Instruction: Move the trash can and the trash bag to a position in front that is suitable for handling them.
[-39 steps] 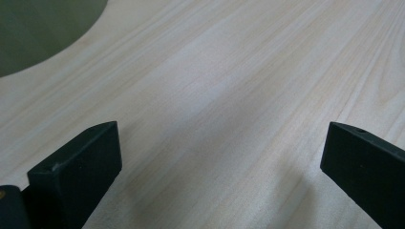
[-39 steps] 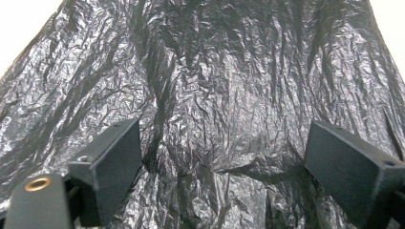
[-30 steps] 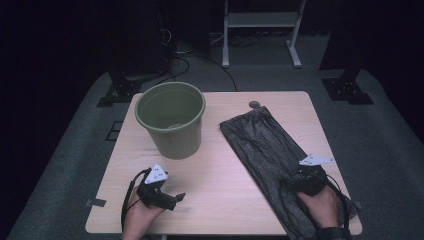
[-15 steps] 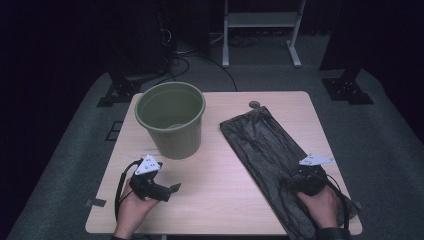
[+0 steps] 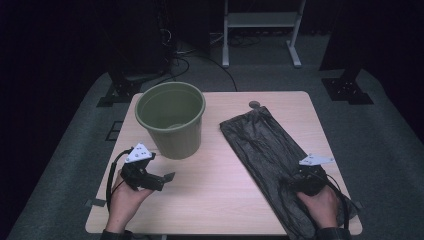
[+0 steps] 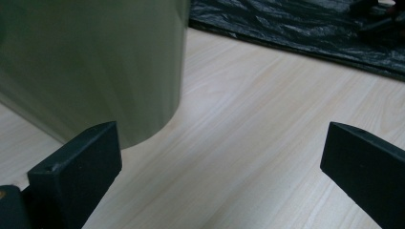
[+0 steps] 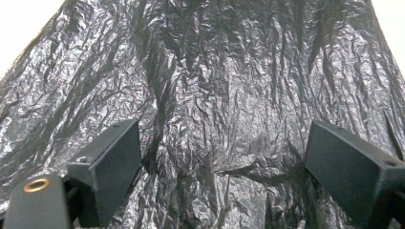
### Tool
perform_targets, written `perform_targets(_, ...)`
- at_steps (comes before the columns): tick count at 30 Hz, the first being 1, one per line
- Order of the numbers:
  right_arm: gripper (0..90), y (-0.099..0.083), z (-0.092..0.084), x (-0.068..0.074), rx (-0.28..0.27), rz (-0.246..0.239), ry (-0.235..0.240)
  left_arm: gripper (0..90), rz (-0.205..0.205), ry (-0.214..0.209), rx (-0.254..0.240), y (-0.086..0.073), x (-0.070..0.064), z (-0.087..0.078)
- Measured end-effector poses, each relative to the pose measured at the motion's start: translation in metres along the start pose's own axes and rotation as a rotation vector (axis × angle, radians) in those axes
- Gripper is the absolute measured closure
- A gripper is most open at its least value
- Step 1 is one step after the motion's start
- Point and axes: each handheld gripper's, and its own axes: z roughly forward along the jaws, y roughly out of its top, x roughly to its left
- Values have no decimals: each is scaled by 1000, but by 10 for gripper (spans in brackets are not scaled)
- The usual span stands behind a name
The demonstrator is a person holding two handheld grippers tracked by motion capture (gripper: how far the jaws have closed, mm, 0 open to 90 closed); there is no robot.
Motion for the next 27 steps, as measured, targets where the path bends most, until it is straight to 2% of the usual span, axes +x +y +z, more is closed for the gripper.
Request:
perform_targets(7, 112, 0, 0, 0, 0, 0, 1, 0, -18, 17, -8, 7, 7, -10)
perform_targets(15, 112, 0, 0, 0, -1, -2, 0, 0, -18, 38, -18, 25, 17, -24)
perform_targets(27, 113, 0, 0, 0, 0, -1, 0, 0, -30, 52, -13, 47, 28, -32)
